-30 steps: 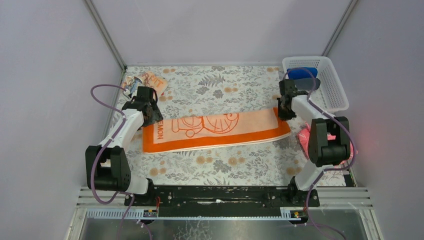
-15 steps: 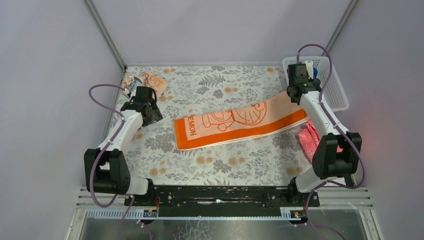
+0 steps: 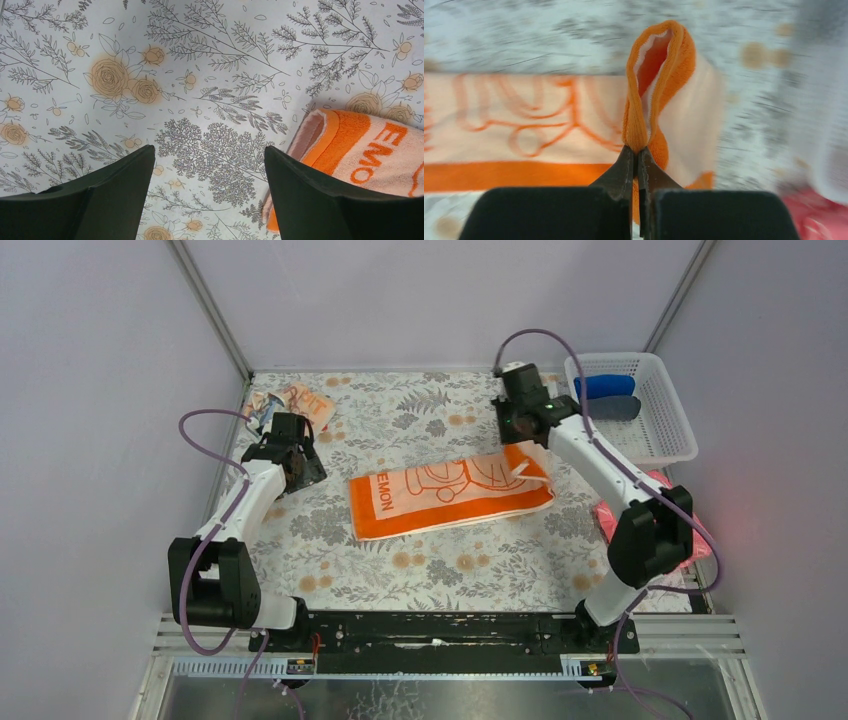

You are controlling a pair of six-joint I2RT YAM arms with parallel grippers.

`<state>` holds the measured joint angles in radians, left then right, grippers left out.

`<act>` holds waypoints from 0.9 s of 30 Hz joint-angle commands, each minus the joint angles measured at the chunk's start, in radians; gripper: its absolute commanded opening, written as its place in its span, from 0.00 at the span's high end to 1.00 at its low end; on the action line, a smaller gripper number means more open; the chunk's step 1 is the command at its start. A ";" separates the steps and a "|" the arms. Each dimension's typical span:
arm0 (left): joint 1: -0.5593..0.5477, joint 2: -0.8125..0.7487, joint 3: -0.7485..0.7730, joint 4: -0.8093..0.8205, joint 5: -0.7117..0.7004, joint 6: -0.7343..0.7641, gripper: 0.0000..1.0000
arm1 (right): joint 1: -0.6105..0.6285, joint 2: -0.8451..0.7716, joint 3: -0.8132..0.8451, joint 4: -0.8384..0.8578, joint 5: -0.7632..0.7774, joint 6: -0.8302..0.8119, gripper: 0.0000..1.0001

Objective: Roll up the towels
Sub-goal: Fold the towel at the center of the board.

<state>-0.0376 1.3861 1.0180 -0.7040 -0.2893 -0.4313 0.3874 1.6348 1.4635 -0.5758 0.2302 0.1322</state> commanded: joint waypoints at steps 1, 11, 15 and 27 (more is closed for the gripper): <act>-0.001 -0.018 -0.009 0.031 0.015 0.003 0.20 | 0.109 0.081 0.083 -0.018 -0.285 0.130 1.00; -0.001 -0.012 -0.009 0.034 0.043 0.005 0.20 | 0.297 0.200 0.181 0.079 -0.433 0.309 1.00; -0.001 -0.009 -0.012 0.034 0.052 0.006 0.20 | 0.337 0.232 0.205 0.125 -0.471 0.368 1.00; 0.000 0.008 -0.011 0.038 0.087 0.011 0.22 | 0.400 0.317 0.205 0.293 -0.532 0.526 1.00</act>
<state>-0.0376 1.3869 1.0176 -0.7033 -0.2180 -0.4313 0.7650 1.9305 1.6360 -0.3832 -0.2432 0.5797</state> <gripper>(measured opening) 0.785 0.026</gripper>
